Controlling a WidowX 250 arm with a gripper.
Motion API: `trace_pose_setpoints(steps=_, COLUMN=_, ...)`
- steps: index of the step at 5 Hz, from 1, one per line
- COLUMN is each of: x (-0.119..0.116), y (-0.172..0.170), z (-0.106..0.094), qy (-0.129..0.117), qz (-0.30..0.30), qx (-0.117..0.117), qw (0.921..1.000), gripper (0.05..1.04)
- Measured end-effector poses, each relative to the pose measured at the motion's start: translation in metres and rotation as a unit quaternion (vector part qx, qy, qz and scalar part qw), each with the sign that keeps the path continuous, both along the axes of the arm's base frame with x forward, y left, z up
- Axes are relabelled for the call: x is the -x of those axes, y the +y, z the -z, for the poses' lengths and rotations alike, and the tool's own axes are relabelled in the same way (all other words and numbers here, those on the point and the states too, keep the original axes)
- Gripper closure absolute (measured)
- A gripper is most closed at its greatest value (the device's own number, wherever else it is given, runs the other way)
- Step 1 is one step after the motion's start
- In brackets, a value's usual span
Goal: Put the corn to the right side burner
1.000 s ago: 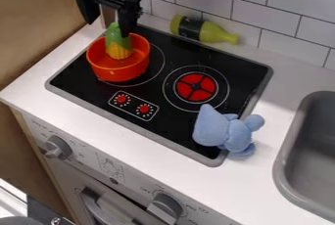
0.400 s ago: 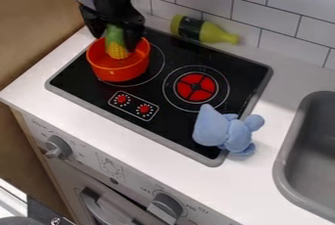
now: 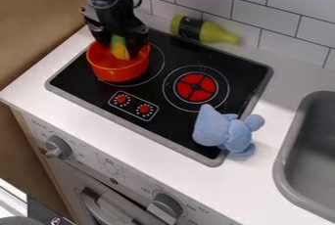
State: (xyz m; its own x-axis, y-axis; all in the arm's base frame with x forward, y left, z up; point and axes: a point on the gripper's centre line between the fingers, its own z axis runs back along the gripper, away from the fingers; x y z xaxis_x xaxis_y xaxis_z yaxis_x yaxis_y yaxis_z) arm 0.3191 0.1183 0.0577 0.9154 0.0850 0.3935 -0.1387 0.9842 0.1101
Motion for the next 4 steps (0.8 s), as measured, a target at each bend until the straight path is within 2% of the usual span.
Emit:
trace_pose_setpoints(steps=1, x=0.0, y=-0.001, z=0.002, qy=0.002, qz=-0.01, qx=0.008, qw=0.9999, gripper=0.39)
trace_pose_setpoints(steps=2, x=0.002, y=-0.006, z=0.002, qy=0.014, qz=-0.018, qx=0.019, qw=0.9995, gripper=0.39)
trace_pose_setpoints(steps=3, x=0.005, y=-0.014, z=0.0, qy=0.041, qz=-0.029, qx=0.022, qw=0.9985, gripper=0.39)
trace_pose_setpoints(steps=4, x=0.01, y=-0.028, z=-0.026, qy=0.048, qz=-0.039, qx=0.024, qw=0.9978, gripper=0.39)
